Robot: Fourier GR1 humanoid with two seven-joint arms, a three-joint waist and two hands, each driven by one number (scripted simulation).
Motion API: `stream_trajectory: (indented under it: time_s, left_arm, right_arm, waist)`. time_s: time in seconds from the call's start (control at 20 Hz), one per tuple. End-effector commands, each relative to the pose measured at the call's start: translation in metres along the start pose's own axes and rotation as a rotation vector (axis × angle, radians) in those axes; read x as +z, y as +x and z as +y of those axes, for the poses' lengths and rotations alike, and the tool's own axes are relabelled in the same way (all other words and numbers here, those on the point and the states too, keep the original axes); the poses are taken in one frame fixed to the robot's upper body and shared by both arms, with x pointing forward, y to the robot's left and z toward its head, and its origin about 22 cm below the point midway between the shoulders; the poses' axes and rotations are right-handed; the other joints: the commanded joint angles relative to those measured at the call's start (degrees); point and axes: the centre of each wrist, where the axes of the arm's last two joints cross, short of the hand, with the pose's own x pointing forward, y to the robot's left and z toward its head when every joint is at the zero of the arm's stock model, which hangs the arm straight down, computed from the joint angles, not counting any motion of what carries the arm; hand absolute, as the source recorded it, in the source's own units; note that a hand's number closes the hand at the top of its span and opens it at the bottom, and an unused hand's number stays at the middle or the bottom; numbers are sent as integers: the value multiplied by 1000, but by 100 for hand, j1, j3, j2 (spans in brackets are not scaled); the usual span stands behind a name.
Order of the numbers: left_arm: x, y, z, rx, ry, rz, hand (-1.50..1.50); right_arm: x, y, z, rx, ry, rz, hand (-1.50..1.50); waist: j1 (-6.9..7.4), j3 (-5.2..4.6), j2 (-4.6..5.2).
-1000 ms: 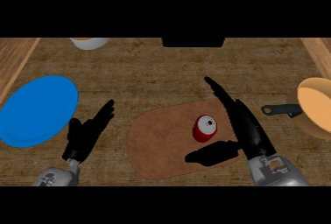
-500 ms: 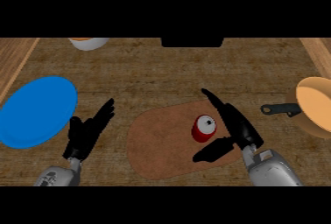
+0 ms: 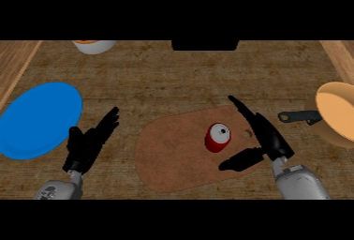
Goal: Pick the can from the cutting board and place it in the pot
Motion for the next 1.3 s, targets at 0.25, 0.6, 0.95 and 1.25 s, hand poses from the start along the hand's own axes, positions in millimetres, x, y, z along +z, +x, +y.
stream_trajectory:
  time_s: [0.25, 0.6, 0.95, 1.25]
  left_arm:
    - [-14, 20, -4, -5, -4, 2, 0]
    - [5, -7, -11, 0, 7, 9, 0]
    - [-5, 15, -20, -11, 8, -19, 0]
    - [-12, -2, -1, -3, 10, -1, 0]
  right_arm:
    - [-4, -21, -7, -254, 55, -110, -150]
    - [-29, -41, 30, -330, 71, -56, -150]
    - [-38, -59, 51, -397, 89, -55, -150]
    - [-29, -86, 72, -315, 114, -136, 150]
  waist:
    - [-8, 1, 4]
    - [25, 1, 5]
    - [7, 0, -1]
    - [-11, -1, 3]
